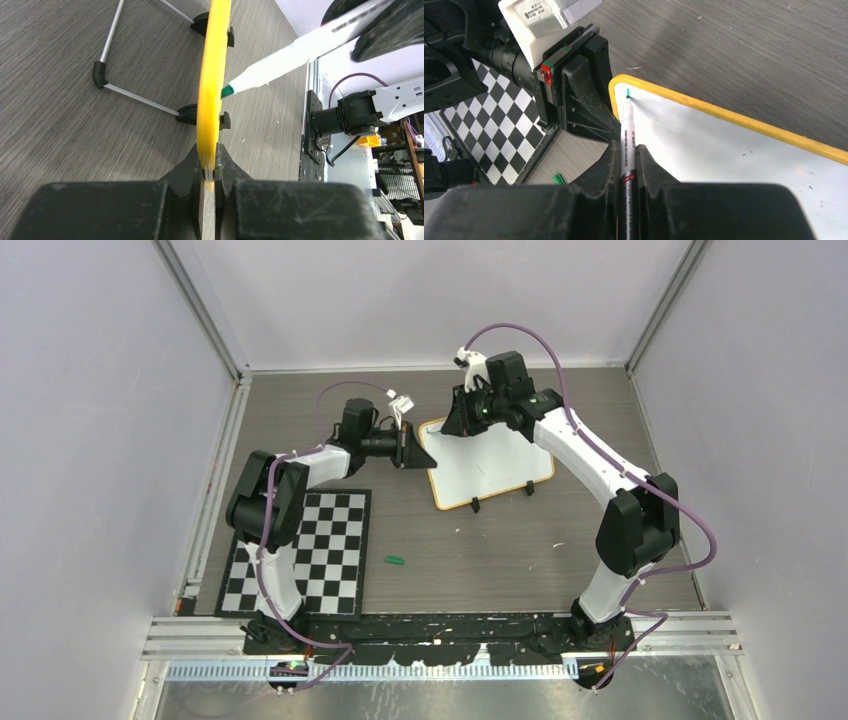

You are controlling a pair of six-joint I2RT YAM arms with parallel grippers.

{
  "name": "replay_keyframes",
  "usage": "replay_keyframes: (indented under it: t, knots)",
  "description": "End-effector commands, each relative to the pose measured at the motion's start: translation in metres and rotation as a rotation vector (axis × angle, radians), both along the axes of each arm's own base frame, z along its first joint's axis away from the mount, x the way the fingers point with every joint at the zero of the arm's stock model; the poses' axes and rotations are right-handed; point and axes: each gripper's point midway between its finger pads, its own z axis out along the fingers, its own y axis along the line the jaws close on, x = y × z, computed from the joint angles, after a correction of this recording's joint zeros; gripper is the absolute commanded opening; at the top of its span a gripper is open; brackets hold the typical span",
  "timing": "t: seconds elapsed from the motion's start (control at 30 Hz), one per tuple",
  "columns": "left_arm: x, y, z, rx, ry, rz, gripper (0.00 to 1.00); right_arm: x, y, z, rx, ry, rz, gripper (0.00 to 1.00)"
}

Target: Write a sentence on the whiteboard

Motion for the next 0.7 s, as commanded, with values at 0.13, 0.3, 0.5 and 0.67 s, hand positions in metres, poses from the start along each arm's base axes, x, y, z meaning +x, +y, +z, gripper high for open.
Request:
replay_keyframes:
  t: [0.13, 0.3, 0.5, 0.67]
  knots:
    - [-0.003, 0.002, 0.000, -0.004, -0.006, -0.015, 0.00, -0.011, -0.001, -0.002, -0.008, -0.019, 0.022, 0.00]
    - [-0.003, 0.002, -0.001, -0.003, -0.004, -0.015, 0.00, -0.013, -0.002, -0.006, -0.017, -0.014, 0.021, 0.00]
    - [-0.004, 0.002, -0.001, -0.003, -0.002, -0.015, 0.00, -0.006, -0.005, 0.003, -0.023, -0.044, -0.002, 0.00]
    - [-0.004, 0.002, -0.001, -0.002, -0.005, -0.016, 0.00, 0.001, -0.014, 0.007, -0.026, -0.051, -0.033, 0.00]
